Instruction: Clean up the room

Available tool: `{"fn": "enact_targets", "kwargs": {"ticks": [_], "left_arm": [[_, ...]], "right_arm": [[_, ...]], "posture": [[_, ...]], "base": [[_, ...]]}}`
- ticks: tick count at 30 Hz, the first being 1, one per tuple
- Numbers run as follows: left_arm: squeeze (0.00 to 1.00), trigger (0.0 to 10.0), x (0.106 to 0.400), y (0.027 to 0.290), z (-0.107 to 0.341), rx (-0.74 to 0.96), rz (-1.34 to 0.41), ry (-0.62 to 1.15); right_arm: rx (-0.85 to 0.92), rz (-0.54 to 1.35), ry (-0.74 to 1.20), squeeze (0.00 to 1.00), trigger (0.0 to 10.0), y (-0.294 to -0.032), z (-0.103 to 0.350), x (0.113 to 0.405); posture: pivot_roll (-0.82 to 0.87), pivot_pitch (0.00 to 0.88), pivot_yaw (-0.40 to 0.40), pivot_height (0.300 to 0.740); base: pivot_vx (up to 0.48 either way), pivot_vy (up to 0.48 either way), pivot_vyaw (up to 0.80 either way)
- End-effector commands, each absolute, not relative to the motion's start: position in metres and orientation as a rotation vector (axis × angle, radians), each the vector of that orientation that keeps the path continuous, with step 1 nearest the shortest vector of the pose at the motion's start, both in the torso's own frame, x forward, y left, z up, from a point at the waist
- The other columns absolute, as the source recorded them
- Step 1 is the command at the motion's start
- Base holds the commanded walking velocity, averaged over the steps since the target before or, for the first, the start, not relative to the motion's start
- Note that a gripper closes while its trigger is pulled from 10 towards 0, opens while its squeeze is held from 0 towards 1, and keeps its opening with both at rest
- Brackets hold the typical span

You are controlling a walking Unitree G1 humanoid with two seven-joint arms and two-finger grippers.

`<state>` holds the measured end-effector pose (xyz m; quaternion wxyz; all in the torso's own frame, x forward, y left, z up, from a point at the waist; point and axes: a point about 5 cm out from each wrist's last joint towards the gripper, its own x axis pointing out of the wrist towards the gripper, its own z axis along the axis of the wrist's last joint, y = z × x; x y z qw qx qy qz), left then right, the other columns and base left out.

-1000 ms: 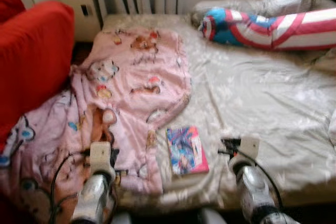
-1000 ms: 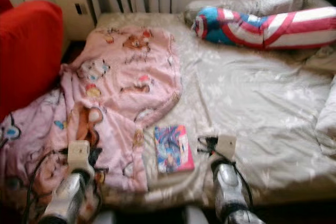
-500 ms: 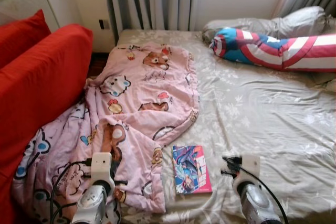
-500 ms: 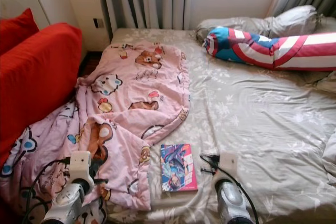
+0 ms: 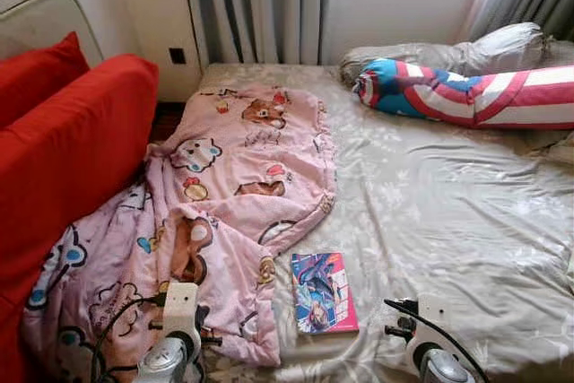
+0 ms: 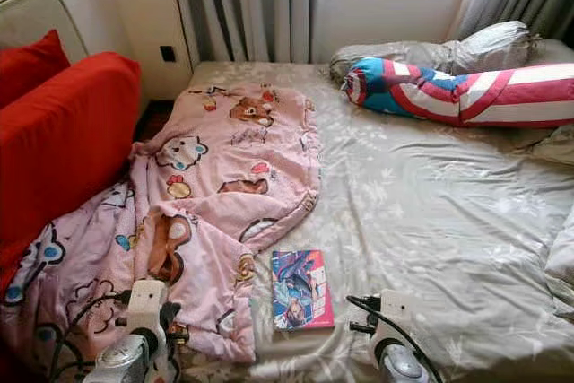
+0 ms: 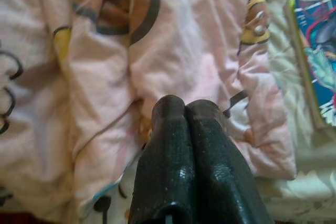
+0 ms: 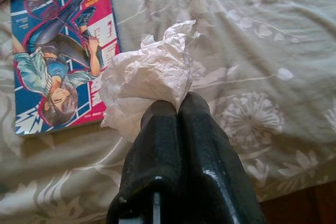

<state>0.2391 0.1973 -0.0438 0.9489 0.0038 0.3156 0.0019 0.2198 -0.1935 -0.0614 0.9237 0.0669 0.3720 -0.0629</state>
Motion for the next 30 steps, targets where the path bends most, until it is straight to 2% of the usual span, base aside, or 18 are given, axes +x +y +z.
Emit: {"fn": "enact_targets", "kwargs": {"ticks": [1, 4, 12, 18, 19, 24, 30], "left_arm": [[0.0, 10.0, 0.236, 0.199, -0.048, 0.022, 0.011, 0.691], [0.0, 10.0, 0.224, 0.202, -0.056, 0.014, 0.027, 0.759], [0.0, 10.0, 0.213, 0.207, -0.063, 0.05, 0.029, 0.809], [0.0, 10.0, 0.2, 0.21, -0.07, 0.069, 0.025, 0.855], [0.0, 10.0, 0.196, 0.21, -0.072, 0.072, 0.024, 0.867], [0.0, 10.0, 0.189, 0.21, -0.076, 0.08, 0.02, 0.89], [0.0, 10.0, 0.186, 0.211, -0.077, 0.087, 0.018, 0.904]], "right_arm": [[0.134, -0.137, 0.777, 0.0, 10.0, -0.196, -0.063, 0.217], [0.116, -0.119, 0.8, 0.0, 10.0, -0.194, -0.067, 0.211], [0.114, -0.106, 0.861, 0.0, 10.0, -0.19, -0.076, 0.196], [0.104, -0.14, 0.925, 0.0, 10.0, -0.198, -0.085, 0.177], [0.103, -0.174, 0.959, 0.0, 10.0, -0.205, -0.089, 0.164], [0.107, -0.224, 1.006, 0.0, 10.0, -0.215, -0.096, 0.142], [0.132, -0.247, 1.022, 0.0, 10.0, -0.214, -0.099, 0.135]], "posture": [[-0.01, 0.021, -0.037, 0.74], [-0.01, 0.029, -0.031, 0.74], [-0.02, 0.039, -0.026, 0.74], [-0.03, 0.047, -0.024, 0.74], [-0.03, 0.049, -0.024, 0.74], [-0.04, 0.05, -0.016, 0.74], [-0.04, 0.045, -0.013, 0.74]], "base": [[0.0, 0.0, 0.0], [0.0, 0.0, 0.0], [0.0, 0.0, 0.0], [0.0, 0.0, 0.0], [0.0, 0.0, 0.0], [0.0, 0.0, 0.0], [0.0, 0.0, 0.0]]}}
